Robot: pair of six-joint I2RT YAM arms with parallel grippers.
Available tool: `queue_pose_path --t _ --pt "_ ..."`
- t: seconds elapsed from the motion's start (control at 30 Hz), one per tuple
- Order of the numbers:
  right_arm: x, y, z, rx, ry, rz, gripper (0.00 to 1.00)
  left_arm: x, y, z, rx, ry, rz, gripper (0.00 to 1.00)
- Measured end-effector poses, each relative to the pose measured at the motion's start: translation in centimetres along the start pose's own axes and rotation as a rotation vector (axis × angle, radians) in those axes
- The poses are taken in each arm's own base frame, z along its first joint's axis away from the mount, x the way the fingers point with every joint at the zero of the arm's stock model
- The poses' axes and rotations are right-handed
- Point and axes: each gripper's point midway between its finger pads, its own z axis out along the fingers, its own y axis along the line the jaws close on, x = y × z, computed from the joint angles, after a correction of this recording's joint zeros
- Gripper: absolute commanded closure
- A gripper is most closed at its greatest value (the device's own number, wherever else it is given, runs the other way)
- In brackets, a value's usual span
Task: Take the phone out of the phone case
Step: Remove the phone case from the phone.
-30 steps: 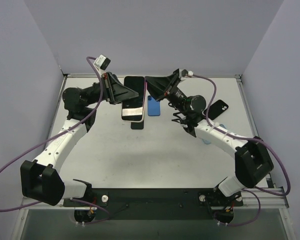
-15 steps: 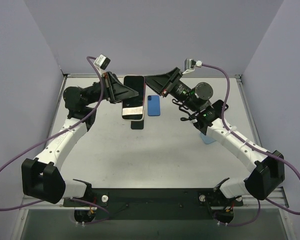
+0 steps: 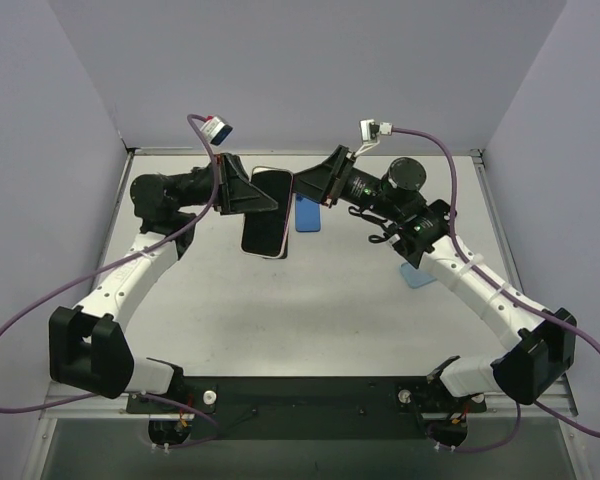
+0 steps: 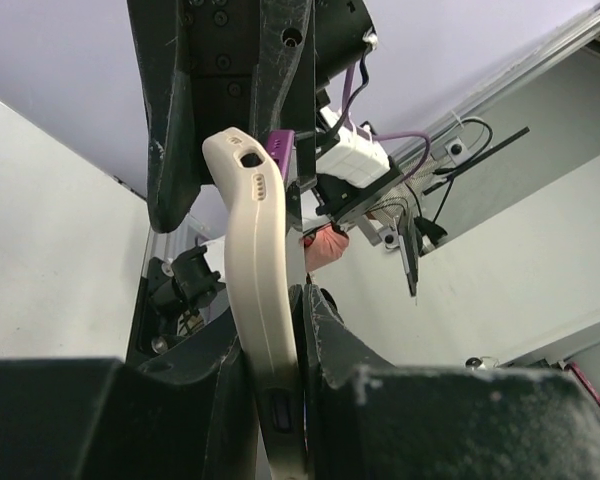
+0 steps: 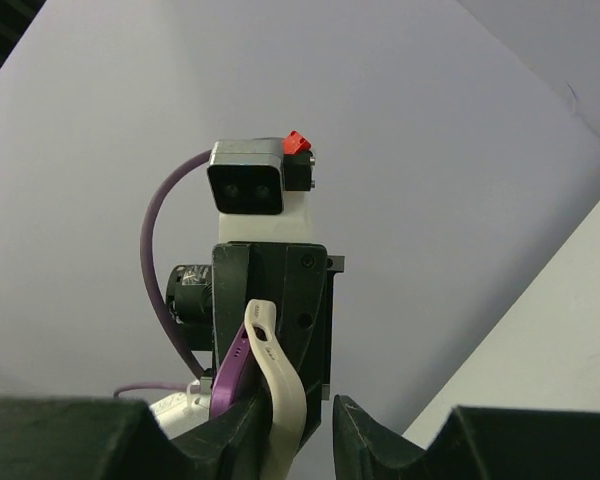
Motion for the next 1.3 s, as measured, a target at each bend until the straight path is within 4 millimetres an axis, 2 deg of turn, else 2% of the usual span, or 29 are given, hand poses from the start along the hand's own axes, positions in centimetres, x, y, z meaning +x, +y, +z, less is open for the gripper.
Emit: queue_pose_path --t 0.07,0.1,0.17,0.37,0.53,0.63,0.67,0.77,0.8,0.97,1.0,1.13,1.3 --pt "0.4 -0.1 -0.1 0.004 0.028 -0.005 0.76 0.4 0.1 -0.1 0.002 0.023 0.008 1.0" --pt "0.6 -0.1 -0.1 0.003 0.038 -0.008 0.8 0.5 0.1 -0.1 0.004 0.03 0.012 1.0" --pt "0.9 0.2 -0.1 -0.008 0.062 -0.012 0.99 0.8 0.2 -0.2 0.007 0.044 0.024 1.0" --pt "2.0 0.2 -0.4 -0.009 0.119 0.012 1.0 1.9 1.0 -0.6 0.008 0.089 0.057 1.0" --pt "2.9 -1.2 -0.6 0.044 0.149 0.043 1.0 2.8 2.6 -1.0 -0.005 0.089 0.062 1.0" --pt "3.7 -3.1 -0.9 0.109 0.159 0.075 1.0 3.5 4.4 -1.3 -0.028 0.08 0.007 0.74" --pt "3.9 -3.9 -1.1 0.133 0.158 0.087 1.0 3.7 5.1 -1.4 -0.037 0.075 -0.017 0.59" --pt "4.5 -6.9 -1.6 0.232 0.158 0.133 1.0 3.9 7.9 -1.3 -0.072 0.031 -0.093 0.4" --pt "5.0 -7.8 -1.8 0.262 0.163 0.15 1.0 3.8 8.6 -1.1 -0.085 0.018 -0.11 0.31" --pt "7.2 -13.0 -2.9 0.461 0.19 0.208 1.0 4.8 13.8 -1.3 -0.229 -0.065 -0.266 0.15" --pt "7.6 -13.7 -3.3 0.497 0.201 0.216 1.0 5.3 14.6 -1.2 -0.257 -0.064 -0.283 0.09" --pt "8.7 -15.5 -4.4 0.614 0.246 0.215 1.0 6.9 17.2 -1.4 -0.349 -0.06 -0.312 0.07" --pt "9.1 -17.4 -5.5 0.767 0.318 0.176 1.0 8.1 20.4 -2.7 -0.483 -0.076 -0.285 0.06"
